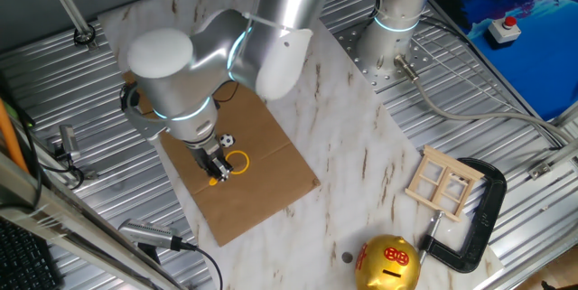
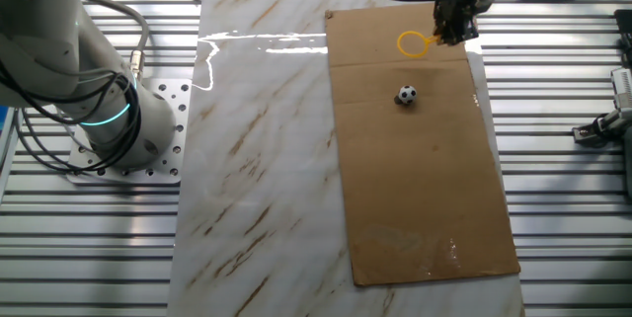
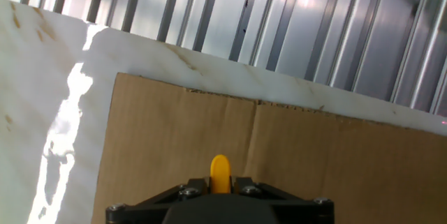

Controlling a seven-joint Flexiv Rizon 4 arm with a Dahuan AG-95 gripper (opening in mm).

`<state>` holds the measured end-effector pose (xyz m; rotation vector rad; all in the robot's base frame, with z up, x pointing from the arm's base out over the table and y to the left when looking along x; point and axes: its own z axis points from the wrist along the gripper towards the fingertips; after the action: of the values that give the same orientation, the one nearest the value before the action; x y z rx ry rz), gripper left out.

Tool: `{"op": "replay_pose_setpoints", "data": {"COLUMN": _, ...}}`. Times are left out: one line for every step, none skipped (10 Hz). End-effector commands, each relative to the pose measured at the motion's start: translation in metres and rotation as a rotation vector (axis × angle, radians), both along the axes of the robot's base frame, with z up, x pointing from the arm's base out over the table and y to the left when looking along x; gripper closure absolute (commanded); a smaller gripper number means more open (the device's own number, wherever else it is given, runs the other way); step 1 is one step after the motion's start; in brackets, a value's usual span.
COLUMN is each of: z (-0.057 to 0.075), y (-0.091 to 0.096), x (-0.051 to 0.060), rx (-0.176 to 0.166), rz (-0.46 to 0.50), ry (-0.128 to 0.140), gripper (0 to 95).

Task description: Attach the bubble ring to the ball

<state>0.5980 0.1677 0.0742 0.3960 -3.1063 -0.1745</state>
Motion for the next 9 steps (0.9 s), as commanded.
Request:
{"op": "replay_pose_setpoints", "data": {"z": 0.004, "y": -0.007, "x": -0.003, "rx": 0.001, "rz": 0.013, "ry": 0.002, "gripper": 95.0}}
{"op": "replay_pose_setpoints", "data": {"z": 0.006, "y": -0.016, "x": -0.007, "rx": 0.002, "rz": 0.027, "ry": 0.002, "gripper": 95.0}}
{"op": "replay_pose_setpoints", "data": {"z": 0.008, "y": -0.024, "x": -0.011, "rx": 0.003, "rz": 0.041, "ry": 0.001, "gripper": 95.0}}
{"op": "replay_pose_setpoints", "data": {"z": 0.011, "y": -0.035, "x": -0.016, "rx": 0.005, "rz": 0.059, "ry": -0.001, "gripper": 95.0}}
{"op": "replay_pose_setpoints", "data": {"z": 0.010, "y": -0.044, "x": -0.020, "rx": 0.004, "rz": 0.077, "ry": -0.003, "gripper": 95.0}}
{"op": "replay_pose_setpoints", "data": {"z": 0.007, "y": -0.055, "x": -0.023, "rx": 0.004, "rz": 0.095, "ry": -0.006, "gripper": 95.0}}
{"op": "replay_pose_setpoints", "data": {"z": 0.002, "y": -0.063, "x": -0.025, "rx": 0.006, "rz": 0.108, "ry": -0.009, "gripper": 95.0}}
{"op": "replay_pose_setpoints", "data": {"z": -0.001, "y": -0.066, "x": -0.025, "rx": 0.005, "rz": 0.112, "ry": -0.011, "gripper": 95.0}}
{"op": "replay_pose_setpoints", "data": {"z": -0.007, "y": -0.069, "x": -0.023, "rx": 0.004, "rz": 0.120, "ry": -0.016, "gripper": 95.0}}
